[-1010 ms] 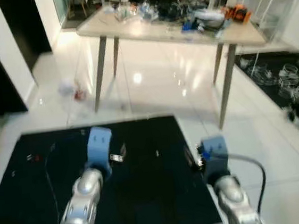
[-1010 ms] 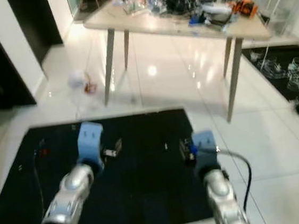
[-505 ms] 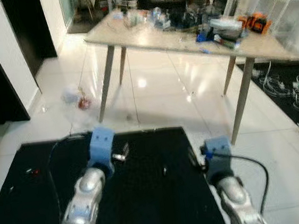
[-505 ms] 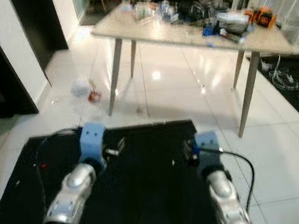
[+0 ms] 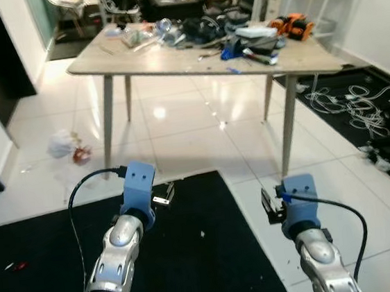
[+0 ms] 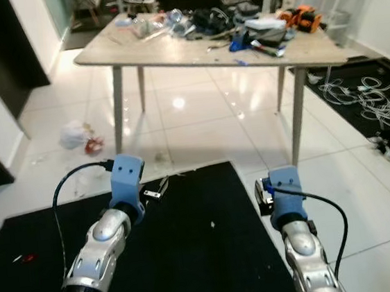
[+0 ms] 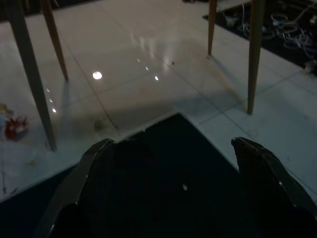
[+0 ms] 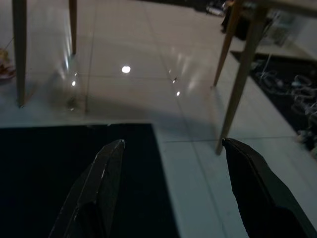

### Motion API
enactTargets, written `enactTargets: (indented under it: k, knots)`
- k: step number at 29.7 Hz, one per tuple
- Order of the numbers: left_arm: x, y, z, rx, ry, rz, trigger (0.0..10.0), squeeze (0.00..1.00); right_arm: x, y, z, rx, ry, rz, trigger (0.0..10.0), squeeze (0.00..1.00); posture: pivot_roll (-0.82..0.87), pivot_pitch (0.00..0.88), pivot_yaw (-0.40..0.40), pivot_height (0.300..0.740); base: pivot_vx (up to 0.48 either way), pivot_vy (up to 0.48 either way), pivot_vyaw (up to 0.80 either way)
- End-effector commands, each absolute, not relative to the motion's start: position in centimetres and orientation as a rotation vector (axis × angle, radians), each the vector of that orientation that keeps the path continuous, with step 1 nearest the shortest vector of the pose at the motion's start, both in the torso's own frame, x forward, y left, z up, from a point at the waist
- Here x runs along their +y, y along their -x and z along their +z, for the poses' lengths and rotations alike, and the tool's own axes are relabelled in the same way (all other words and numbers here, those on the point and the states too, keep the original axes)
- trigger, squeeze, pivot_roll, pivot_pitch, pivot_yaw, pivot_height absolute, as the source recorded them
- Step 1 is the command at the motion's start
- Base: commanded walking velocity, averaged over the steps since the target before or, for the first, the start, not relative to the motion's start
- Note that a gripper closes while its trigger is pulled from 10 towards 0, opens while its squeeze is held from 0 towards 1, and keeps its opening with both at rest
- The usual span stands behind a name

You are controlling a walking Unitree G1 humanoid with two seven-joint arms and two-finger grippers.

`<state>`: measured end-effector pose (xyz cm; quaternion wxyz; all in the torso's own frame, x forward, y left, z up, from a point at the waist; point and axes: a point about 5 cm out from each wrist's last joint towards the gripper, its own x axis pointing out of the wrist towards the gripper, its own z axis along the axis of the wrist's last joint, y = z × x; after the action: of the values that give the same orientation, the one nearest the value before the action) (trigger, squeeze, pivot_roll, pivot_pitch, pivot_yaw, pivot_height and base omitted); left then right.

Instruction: Picking trash to rubbish bin

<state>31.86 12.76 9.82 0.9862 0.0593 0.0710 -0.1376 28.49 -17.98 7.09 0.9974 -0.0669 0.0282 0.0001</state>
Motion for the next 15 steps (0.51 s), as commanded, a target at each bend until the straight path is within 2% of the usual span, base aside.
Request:
enactTargets:
  k: [1, 15]
  knots:
    - [13.37, -31.75, 9.43, 0.164, -0.13, -0.258, 10.0, 0.0, -17.6, -28.41, 6.84, 0.068, 0.14, 0.018, 10.0, 0.0, -0.09, 0.088, -0.016, 0.74, 0.424, 0.0, 0.0]
    - [13.34, -31.78, 9.51, 0.164, -0.13, -0.261, 10.0, 0.0, -17.51, -28.46, 6.92, 0.067, 0.138, 0.019, 10.0, 0.0, -0.09, 0.087, -0.014, 0.74, 0.426, 0.0, 0.0]
